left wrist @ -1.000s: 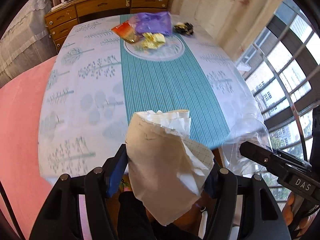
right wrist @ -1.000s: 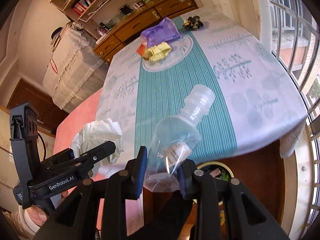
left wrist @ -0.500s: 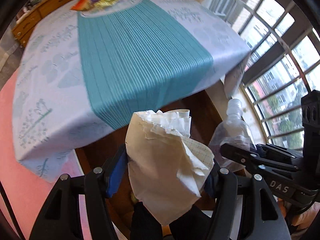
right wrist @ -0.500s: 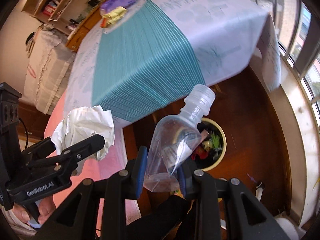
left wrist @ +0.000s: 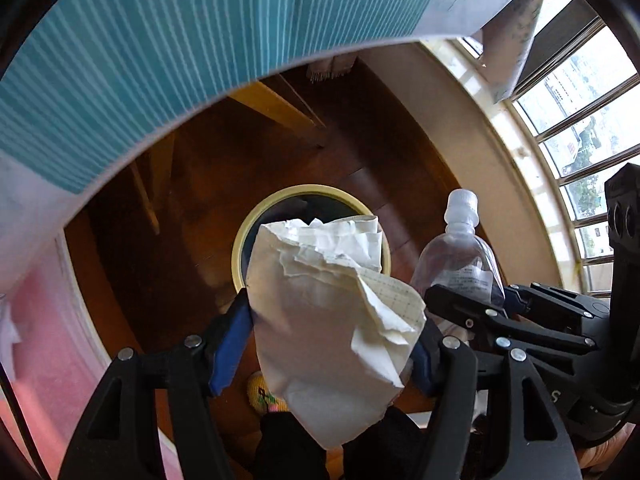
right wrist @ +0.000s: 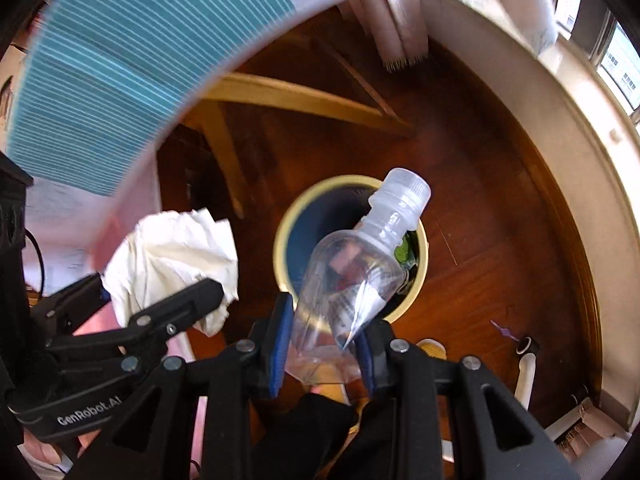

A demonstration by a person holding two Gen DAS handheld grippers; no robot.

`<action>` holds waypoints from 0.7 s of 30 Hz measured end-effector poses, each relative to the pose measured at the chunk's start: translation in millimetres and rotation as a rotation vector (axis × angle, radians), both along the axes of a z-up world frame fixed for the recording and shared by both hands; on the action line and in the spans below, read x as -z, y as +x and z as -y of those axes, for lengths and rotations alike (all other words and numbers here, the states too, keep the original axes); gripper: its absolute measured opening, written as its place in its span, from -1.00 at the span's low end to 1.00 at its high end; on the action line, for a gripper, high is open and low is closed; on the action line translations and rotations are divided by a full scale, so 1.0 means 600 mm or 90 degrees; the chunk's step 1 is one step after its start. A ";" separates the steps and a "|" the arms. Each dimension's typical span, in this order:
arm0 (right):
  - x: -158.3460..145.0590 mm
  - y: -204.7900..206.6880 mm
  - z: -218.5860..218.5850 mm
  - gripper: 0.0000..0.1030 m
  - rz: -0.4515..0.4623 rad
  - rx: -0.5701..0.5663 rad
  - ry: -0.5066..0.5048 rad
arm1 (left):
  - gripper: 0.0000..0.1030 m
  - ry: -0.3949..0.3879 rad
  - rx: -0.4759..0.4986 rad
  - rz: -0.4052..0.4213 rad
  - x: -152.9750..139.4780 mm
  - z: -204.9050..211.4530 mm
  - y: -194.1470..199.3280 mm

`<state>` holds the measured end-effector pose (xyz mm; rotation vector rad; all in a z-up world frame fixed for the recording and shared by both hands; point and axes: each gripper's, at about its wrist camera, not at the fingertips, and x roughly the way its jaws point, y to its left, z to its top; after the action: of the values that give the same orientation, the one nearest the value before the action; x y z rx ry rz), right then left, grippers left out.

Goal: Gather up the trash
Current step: 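Carry tissue and bottle over the trash bin and open both tools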

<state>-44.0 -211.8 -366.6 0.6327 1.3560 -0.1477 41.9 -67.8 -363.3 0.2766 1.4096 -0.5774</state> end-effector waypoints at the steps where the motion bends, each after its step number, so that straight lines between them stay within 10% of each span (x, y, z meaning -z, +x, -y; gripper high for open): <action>1: 0.024 0.004 0.000 -0.42 -0.006 -0.007 -0.004 | 0.30 -0.001 0.000 0.006 0.015 0.001 0.002; 5: 0.095 0.018 0.001 -0.38 -0.015 -0.020 -0.011 | 0.43 -0.006 -0.004 0.018 0.065 -0.009 0.020; 9: 0.142 0.024 0.006 -0.36 -0.019 -0.015 -0.019 | 0.98 0.014 -0.002 0.009 0.114 -0.026 0.037; 13: 0.164 0.033 -0.002 0.10 -0.026 -0.019 -0.034 | 0.99 0.024 -0.011 0.023 0.131 -0.029 0.045; 21: 0.153 0.035 -0.013 0.11 -0.021 -0.026 -0.045 | 0.99 0.018 -0.043 0.043 0.111 -0.047 0.031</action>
<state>-22.7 -204.1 -458.7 0.5449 1.3886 -0.1722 60.4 -39.4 -430.0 0.2673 1.3578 -0.4885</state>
